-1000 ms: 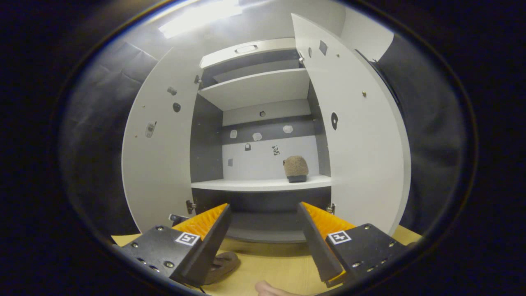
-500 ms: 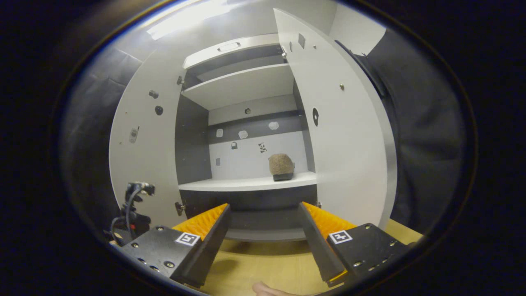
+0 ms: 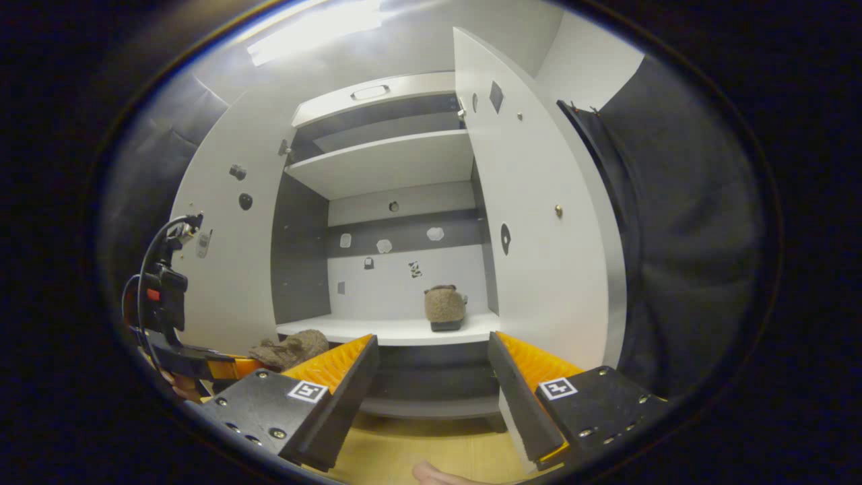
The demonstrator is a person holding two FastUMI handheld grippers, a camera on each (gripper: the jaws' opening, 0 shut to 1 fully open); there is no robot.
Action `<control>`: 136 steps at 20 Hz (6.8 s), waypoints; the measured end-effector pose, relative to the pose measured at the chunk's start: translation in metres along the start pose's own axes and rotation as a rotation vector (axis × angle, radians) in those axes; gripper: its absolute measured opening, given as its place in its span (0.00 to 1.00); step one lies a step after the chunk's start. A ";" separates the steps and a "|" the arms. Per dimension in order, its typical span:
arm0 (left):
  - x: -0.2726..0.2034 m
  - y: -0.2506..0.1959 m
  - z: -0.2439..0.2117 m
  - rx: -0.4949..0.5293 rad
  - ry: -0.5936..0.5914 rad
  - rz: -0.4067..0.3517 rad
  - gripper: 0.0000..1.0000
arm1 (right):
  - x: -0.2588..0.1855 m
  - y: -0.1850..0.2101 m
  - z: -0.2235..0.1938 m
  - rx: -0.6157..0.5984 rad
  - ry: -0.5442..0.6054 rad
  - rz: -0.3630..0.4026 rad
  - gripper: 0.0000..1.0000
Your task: Grab one shoe with the right hand and put it into the shoe cabinet, grab the other shoe with the left hand and put it into the shoe cabinet; then close the right door with the right hand and the left door with the left hand.
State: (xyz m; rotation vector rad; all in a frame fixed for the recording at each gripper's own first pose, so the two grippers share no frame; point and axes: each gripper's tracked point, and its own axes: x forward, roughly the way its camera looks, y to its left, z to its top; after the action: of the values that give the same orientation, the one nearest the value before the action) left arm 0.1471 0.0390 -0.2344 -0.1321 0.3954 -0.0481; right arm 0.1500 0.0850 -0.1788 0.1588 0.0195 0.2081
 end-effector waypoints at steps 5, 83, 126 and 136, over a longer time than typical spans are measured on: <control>0.024 -0.006 0.061 -0.027 -0.071 -0.020 0.02 | 0.011 0.004 0.012 -0.031 -0.001 0.001 0.96; -0.223 0.001 0.055 0.102 -0.274 -0.057 0.97 | -0.103 -0.179 0.103 -0.232 0.112 -0.156 0.96; -0.249 0.067 0.027 0.018 -0.248 -0.019 0.96 | 0.028 -0.153 0.139 -0.118 0.203 -0.017 0.91; -0.238 0.081 0.023 0.006 -0.229 0.007 0.96 | 0.036 -0.067 0.127 -0.143 0.188 0.059 0.91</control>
State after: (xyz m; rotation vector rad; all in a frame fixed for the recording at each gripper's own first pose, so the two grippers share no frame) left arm -0.0619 0.1394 -0.1333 -0.1289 0.1674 -0.0266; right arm 0.2039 0.0078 -0.0639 -0.0029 0.1867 0.2822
